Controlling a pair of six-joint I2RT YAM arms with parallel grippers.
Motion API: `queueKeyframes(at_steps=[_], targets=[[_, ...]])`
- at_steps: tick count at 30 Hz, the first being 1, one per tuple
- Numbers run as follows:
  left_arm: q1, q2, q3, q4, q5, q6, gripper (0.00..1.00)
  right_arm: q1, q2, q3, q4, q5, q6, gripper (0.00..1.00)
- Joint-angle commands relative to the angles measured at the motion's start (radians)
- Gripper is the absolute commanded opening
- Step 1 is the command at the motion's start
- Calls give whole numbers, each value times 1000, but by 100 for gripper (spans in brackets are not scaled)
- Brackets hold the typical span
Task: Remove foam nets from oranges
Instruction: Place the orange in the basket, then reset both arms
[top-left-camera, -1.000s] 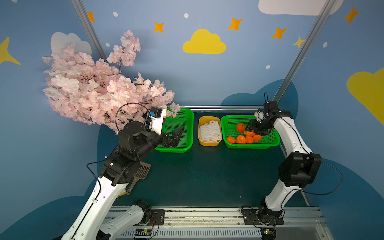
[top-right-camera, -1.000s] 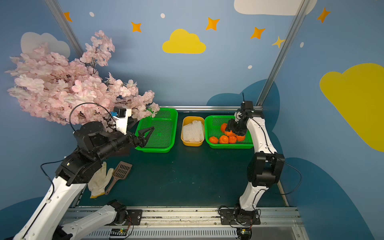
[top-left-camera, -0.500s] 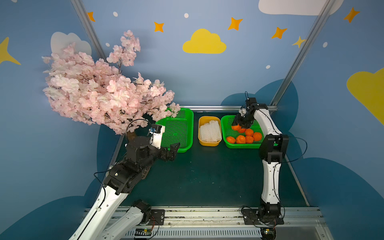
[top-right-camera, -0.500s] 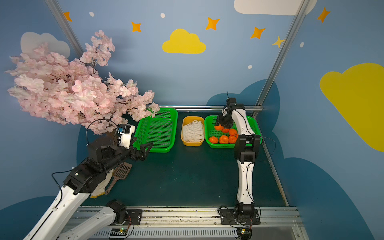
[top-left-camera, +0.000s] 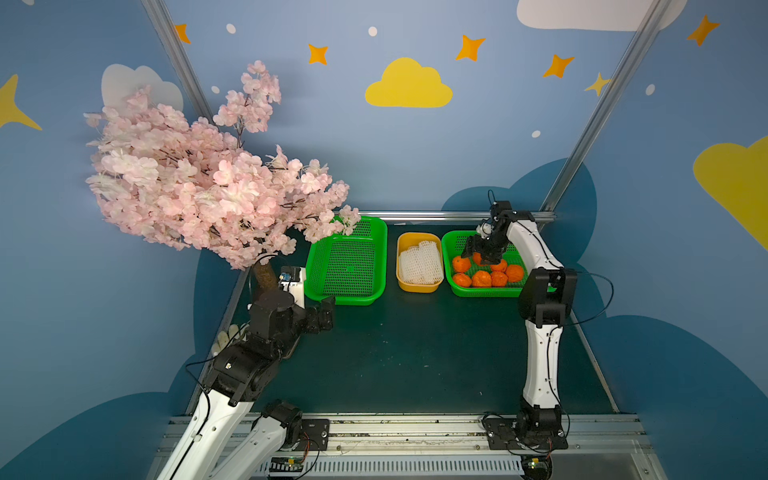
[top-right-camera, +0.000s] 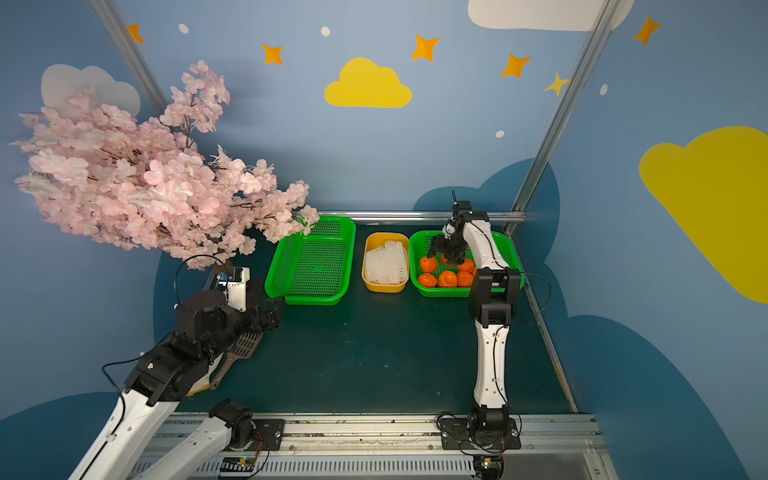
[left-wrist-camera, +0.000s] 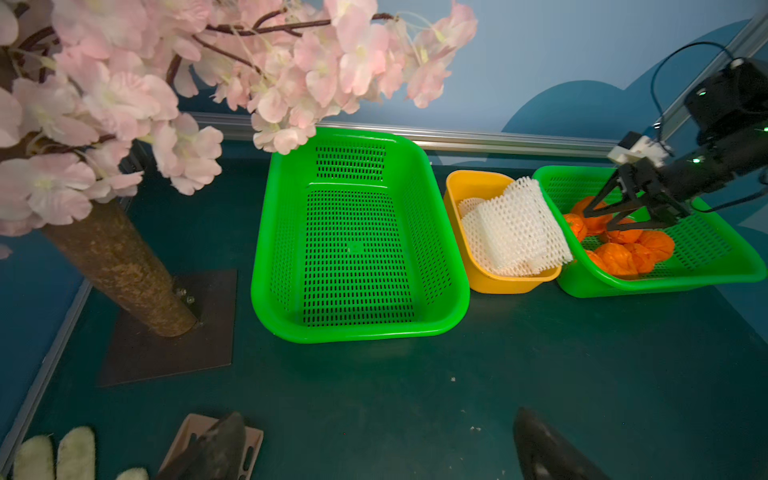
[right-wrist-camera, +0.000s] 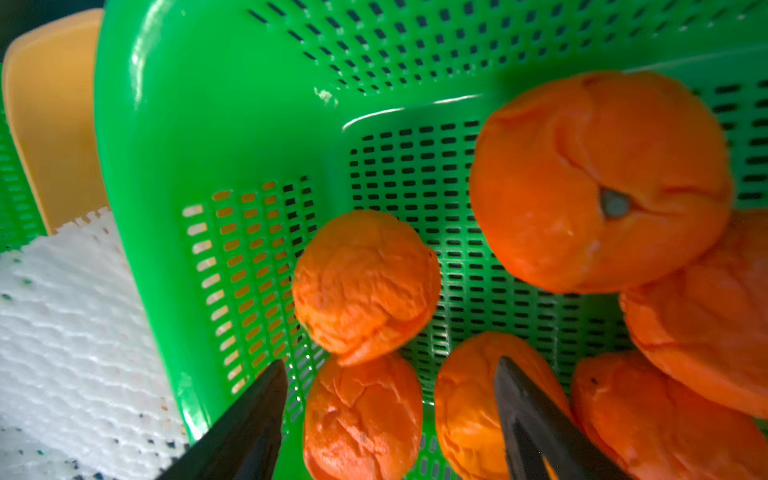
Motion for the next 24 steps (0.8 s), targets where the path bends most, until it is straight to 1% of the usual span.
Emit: queueKeyframes(at_steps=[1,4,7,10,13,14,15,18,19,20,22,23,24], targets=[[35,-2,-41,11,-27,-28,100,-27,-135,-45,-3,-33,-24,78],[90,-4,-78,45,-38,-35,100,-36,-294,-192,98,-36,-49,80],[180,5,-129,113,31,-22,100,-41,-485,-375,214,-17,-99,81],[296,23,-209,229,95,-26,100,-48,-709,-633,399,40,-142,83],[417,61,-297,397,192,-51,100,-50,-938,-937,666,110,-123,85],[450,88,-317,446,210,-48,100,-50,-1016,-1049,784,124,-133,87],[469,116,-335,493,207,-35,100,-52,-1087,-1149,871,147,-134,90],[503,197,-382,637,196,34,100,-65,-1235,-1336,974,255,-124,90],[505,216,-399,687,189,57,100,-72,-1269,-1379,993,272,-135,90],[508,238,-426,753,190,88,100,-83,-1298,-1434,1024,284,-145,91],[511,276,-488,913,204,132,100,-113,-1338,-1523,1071,301,-116,91],[512,305,-516,987,217,148,100,-130,-1344,-1553,1099,285,-100,90],[514,343,-531,1046,229,156,100,-141,-1336,-1618,1147,289,-90,90]])
